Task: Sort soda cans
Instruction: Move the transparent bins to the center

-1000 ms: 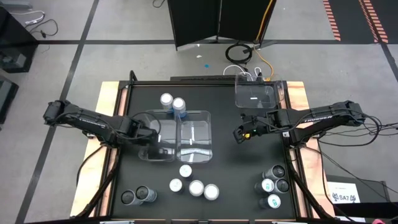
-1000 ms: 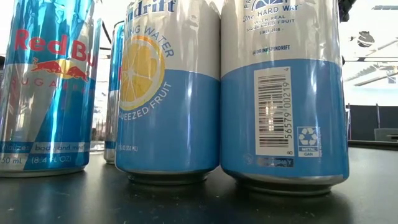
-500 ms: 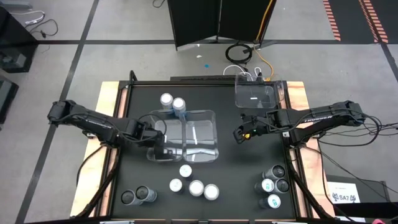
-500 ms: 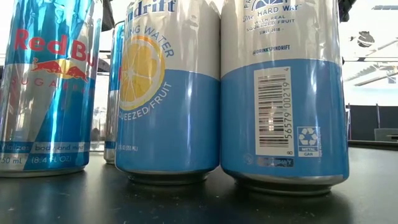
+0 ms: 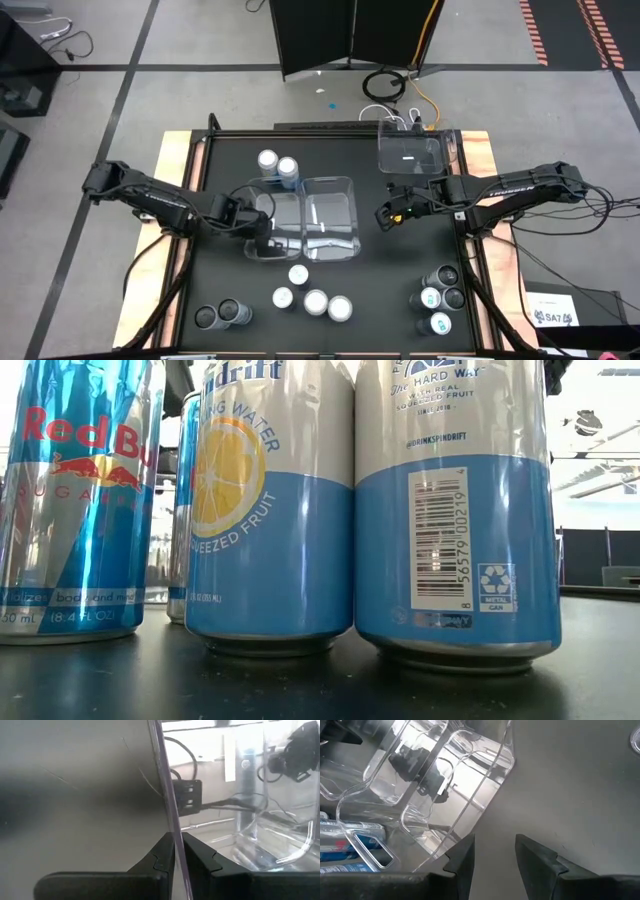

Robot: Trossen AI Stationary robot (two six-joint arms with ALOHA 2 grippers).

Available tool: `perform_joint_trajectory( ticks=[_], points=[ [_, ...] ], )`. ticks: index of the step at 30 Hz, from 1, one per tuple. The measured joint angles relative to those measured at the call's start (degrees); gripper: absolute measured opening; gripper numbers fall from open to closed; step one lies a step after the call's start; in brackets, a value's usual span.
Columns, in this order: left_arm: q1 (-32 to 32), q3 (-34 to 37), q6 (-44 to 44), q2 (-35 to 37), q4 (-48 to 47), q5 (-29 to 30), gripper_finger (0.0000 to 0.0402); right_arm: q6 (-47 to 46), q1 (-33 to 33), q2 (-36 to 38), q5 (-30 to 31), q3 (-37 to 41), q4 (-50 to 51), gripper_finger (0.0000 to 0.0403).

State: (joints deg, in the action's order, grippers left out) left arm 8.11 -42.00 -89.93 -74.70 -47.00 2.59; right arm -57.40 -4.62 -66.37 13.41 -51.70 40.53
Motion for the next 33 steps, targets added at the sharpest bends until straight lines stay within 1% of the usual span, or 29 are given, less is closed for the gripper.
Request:
perform_joint_trajectory(
  ticks=[7, 11, 33],
  points=[
    [-1.9, -1.5, 3.8, 0.0, 0.2, 1.3, 0.0040, 0.0, 0.0, 0.0, 0.0, 0.0, 0.0, 0.0135],
    [-2.3, -1.5, 3.3, 0.0, 1.2, 0.9, 0.0040, -0.3, 0.0, 0.0, 0.0, 0.0, 0.0, 0.0135],
    [-1.3, -1.5, -8.8, 0.0, 6.2, 0.1, 0.0040, -0.3, 0.0, 0.0, -0.1, 0.0, 0.0, 0.0135]
  ],
)
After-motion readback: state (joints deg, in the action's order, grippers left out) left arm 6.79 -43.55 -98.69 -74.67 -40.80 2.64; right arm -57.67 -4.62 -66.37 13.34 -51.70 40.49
